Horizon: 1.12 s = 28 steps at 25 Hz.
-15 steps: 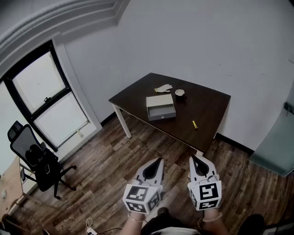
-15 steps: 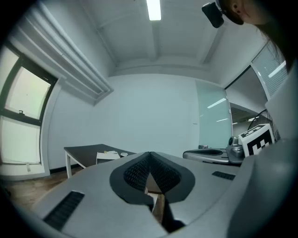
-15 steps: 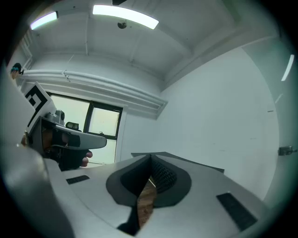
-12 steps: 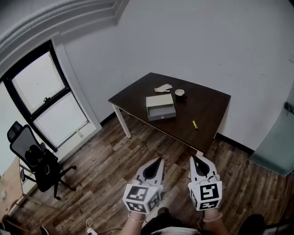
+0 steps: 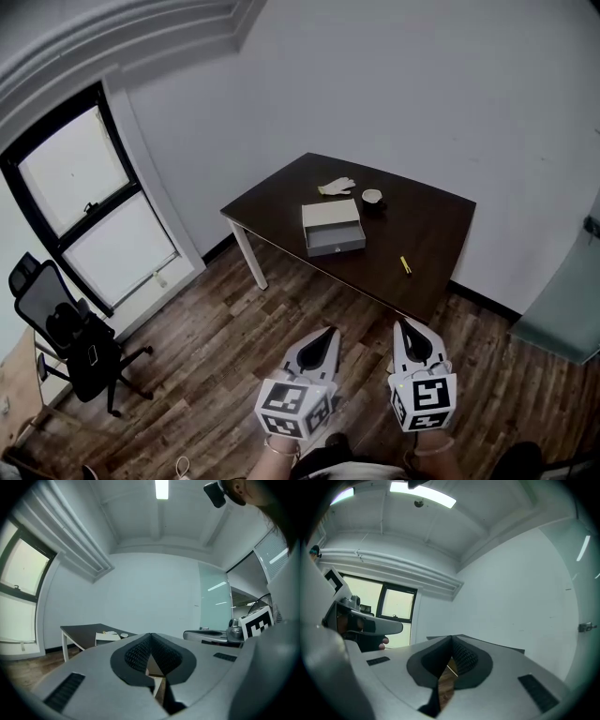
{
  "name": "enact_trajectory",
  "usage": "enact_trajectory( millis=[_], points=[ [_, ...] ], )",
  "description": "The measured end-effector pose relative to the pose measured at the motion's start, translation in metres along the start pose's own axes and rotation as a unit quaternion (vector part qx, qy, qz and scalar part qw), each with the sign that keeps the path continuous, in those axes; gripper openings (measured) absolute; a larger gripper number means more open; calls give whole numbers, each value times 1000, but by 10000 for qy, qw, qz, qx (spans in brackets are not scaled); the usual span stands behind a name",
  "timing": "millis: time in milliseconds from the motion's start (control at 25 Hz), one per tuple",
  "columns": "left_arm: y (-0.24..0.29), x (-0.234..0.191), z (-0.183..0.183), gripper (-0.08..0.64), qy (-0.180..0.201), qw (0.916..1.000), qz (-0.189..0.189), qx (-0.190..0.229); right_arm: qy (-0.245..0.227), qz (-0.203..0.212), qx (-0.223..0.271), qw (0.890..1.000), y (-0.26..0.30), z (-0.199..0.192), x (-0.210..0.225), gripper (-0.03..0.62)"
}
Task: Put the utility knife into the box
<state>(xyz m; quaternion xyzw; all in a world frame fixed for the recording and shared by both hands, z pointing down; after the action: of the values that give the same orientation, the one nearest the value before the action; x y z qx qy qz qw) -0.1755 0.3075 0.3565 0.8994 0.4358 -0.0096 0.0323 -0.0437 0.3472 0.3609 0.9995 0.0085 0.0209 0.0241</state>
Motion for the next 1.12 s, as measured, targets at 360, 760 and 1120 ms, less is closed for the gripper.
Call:
enact_trajectory(
  millis=[360, 760, 1120],
  points=[
    [8, -43, -6, 17, -37, 9999, -117, -55, 9, -227, -20, 9997, 38, -1, -16, 8],
    [17, -65, -1, 17, -33, 9997, -237, 8, -18, -238, -23, 9997, 61, 2, -30, 8],
    [50, -72, 2, 17, -39, 9994, -351, 49, -37, -272, 20, 9996, 89, 6, -12, 8]
  ],
)
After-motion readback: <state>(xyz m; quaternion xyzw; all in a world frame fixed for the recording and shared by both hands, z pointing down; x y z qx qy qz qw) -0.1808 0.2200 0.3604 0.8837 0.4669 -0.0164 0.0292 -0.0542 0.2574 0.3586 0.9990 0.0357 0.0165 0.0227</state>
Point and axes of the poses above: the fingertips, and each gripper's own axes: y forward along the fingers, x to its right, z out of its top, the point moved 3 cm from there along -y, backward along the fingers, and after that the axes turned 7 degrees about y, right-handed, at the moved point
